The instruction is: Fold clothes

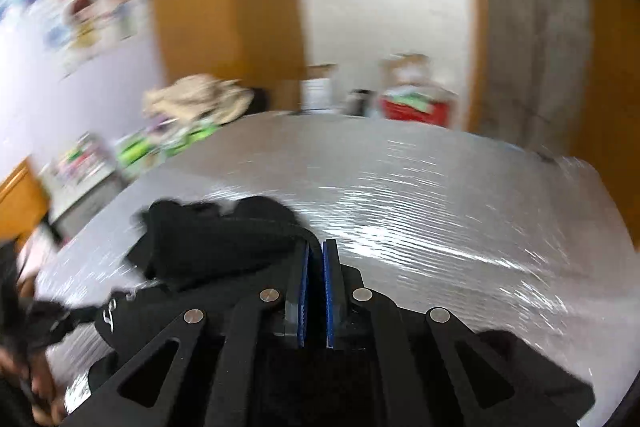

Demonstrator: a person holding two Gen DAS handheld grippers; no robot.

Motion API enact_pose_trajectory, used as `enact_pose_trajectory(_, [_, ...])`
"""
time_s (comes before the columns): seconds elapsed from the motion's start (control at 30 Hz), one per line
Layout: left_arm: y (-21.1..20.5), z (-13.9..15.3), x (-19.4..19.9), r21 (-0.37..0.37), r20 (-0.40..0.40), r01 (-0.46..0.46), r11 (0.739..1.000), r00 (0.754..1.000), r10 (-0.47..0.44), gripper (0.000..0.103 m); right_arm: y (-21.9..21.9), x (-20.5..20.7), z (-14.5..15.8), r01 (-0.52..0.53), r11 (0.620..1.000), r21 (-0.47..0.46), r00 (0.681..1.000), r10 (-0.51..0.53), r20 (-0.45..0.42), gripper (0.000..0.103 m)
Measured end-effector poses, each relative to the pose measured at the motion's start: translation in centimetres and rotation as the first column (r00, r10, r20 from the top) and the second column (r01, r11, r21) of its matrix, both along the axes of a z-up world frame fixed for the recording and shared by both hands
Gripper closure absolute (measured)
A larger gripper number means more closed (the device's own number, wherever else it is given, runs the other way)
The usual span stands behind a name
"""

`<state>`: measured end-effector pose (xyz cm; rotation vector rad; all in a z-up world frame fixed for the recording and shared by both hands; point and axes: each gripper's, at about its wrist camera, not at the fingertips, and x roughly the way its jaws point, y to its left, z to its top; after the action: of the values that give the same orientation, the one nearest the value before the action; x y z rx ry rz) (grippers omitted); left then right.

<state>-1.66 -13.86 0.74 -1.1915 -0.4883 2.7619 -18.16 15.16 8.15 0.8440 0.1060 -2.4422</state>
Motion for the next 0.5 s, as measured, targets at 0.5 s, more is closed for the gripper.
enact_pose_trajectory(0.5, [4.0, -1.6, -0.1, 0.096, 0.055, 0.115, 0.989, 0.991, -0.12, 0.074, 4.8, 1.3, -2.0, 0.045, 0.998, 0.047, 0.996, -0.049, 0.076, 0.071])
